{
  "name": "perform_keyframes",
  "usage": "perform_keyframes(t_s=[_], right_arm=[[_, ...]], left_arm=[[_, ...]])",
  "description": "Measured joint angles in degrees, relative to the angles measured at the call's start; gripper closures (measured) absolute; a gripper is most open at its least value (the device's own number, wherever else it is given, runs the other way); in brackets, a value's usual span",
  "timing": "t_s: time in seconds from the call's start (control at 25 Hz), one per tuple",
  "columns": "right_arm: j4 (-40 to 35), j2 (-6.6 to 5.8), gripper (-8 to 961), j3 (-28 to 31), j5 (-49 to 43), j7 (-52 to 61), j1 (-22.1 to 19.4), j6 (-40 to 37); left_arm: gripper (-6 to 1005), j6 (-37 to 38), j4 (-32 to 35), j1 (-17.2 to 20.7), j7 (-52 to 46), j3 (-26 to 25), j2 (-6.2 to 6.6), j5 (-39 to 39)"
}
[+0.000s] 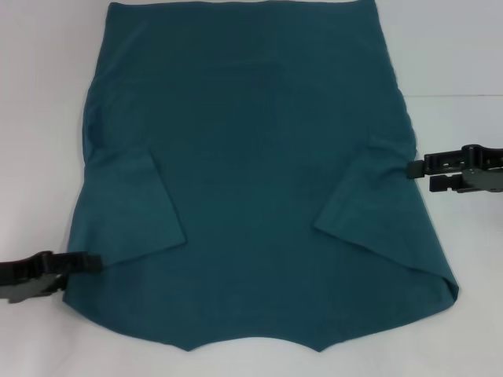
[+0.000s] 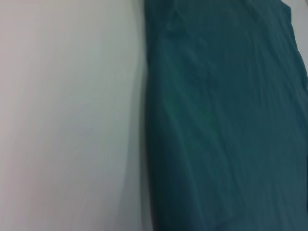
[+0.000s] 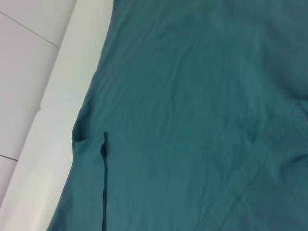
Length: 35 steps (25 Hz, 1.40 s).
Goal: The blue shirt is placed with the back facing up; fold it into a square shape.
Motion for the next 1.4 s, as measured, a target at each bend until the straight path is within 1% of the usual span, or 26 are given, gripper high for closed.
perform_keyframes(t_s=[0.24,0.56,0.92,1.0,1.08,1.24,1.36,1.4], right_arm=[[0.0,0.09,208,0.43,-0.01,-0.14,0.0,-0.08],[0.0,-0.06,208,1.38,-0.01,-0.88,-0.1,-0.5],[0.0,-0.24,208,1.14,-0.18,-0.88,-0.4,-1.31],[0.0,-0.46,208,0.97,-0.32,-0.89,-0.64,-1.74],[0.0,-0.74,208,0.92,-0.38,-0.94,-0.97,-2.55],[-0.04,-1.76,209,0.56,-0.51,-1.1,-2.21,-5.25],[-0.7,-3.08,209,-1.34,-0.85,-1.12,-3.71,-7.91],[-1.07,-3.3,209,-1.7,-1.18,-1.03,-4.19,-8.45]], left_arm=[[387,-0.79,-0.81,-1.76,-1.13,0.51,0.01,0.26],[419,-1.68,-0.65,-1.87,-3.57,1.53,0.24,2.55],[608,-1.27,-0.52,-2.04,-3.17,1.62,0.25,2.46],[650,-1.1,-0.51,-2.12,-3.11,1.62,0.3,2.35],[716,-0.95,-0.5,-2.18,-3.01,1.62,0.33,2.21],[848,-0.24,-0.41,-2.26,-2.14,1.4,0.44,1.34],[926,0.19,-0.41,-2.36,-0.23,1.22,0.55,-0.13],[952,0.24,-0.48,-2.41,0.37,1.24,0.57,-0.7]])
